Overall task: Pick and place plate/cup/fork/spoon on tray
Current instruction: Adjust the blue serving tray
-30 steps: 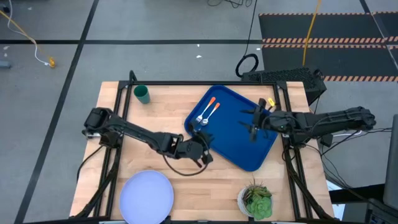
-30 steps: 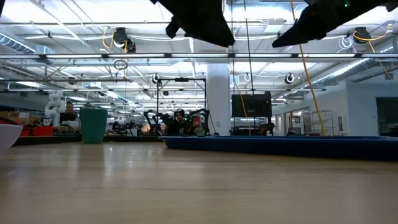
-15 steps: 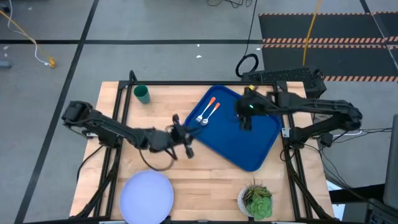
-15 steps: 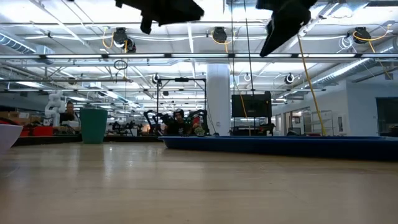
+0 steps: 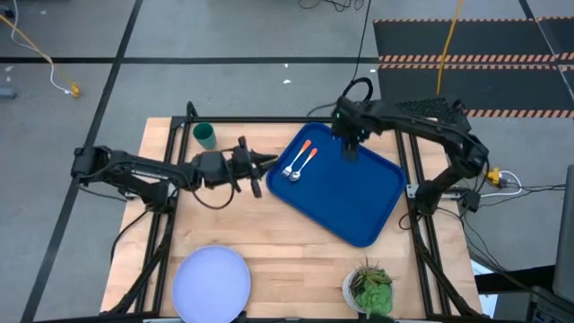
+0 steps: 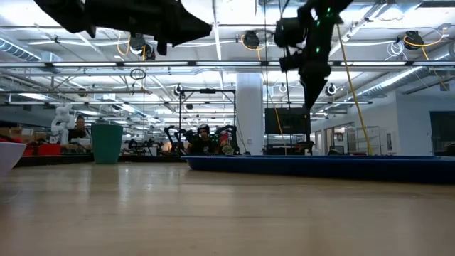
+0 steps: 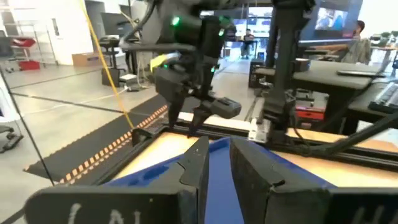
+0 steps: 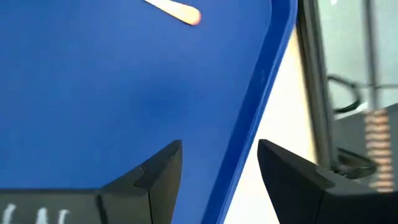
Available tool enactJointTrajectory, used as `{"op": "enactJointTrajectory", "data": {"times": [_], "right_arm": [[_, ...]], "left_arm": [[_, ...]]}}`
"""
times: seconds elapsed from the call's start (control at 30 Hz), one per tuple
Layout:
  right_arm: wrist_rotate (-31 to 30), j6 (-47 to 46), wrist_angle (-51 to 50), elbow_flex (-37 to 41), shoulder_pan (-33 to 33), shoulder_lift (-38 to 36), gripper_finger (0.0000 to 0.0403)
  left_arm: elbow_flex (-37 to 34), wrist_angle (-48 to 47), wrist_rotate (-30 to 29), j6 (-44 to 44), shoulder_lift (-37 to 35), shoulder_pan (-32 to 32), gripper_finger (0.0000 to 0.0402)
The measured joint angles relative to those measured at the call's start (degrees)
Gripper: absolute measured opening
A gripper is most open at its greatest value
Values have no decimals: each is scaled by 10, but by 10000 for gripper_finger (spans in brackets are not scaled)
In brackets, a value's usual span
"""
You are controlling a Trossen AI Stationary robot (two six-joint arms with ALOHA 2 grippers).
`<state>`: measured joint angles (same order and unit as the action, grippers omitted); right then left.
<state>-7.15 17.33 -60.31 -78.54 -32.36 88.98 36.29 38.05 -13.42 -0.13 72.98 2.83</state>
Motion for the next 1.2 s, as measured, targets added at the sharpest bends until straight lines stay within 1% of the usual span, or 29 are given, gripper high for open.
{"op": "enactJointTrajectory", "data": {"times": [0.1,0.17,0.23,0.4,0.5,0.57,0.77,0.93,1.07,1.2], "right_arm": [[29,13,2,0,-59,24,201],[27,30,-10,0,-80,35,201],[26,50,-29,0,-86,38,201],[27,95,-78,0,-75,22,201],[28,98,-114,0,-69,12,201],[29,76,-137,0,-66,12,201],[39,-52,-172,18,-66,12,201],[43,-69,-155,62,-67,12,201],[32,-19,-120,115,-64,12,201],[-2,17,-81,157,-65,12,201]], "left_arm": [[0,-13,56,-2,0,25,67],[0,-20,96,6,0,32,67],[0,-22,116,19,0,39,67],[0,-46,120,66,-28,59,67],[0,-80,121,85,-56,75,67],[0,-100,121,100,-75,85,67],[0,-154,121,106,-123,115,67],[1,-172,129,107,-144,123,67],[1,-171,167,110,-147,123,67],[1,-171,175,109,-149,123,67]]}}
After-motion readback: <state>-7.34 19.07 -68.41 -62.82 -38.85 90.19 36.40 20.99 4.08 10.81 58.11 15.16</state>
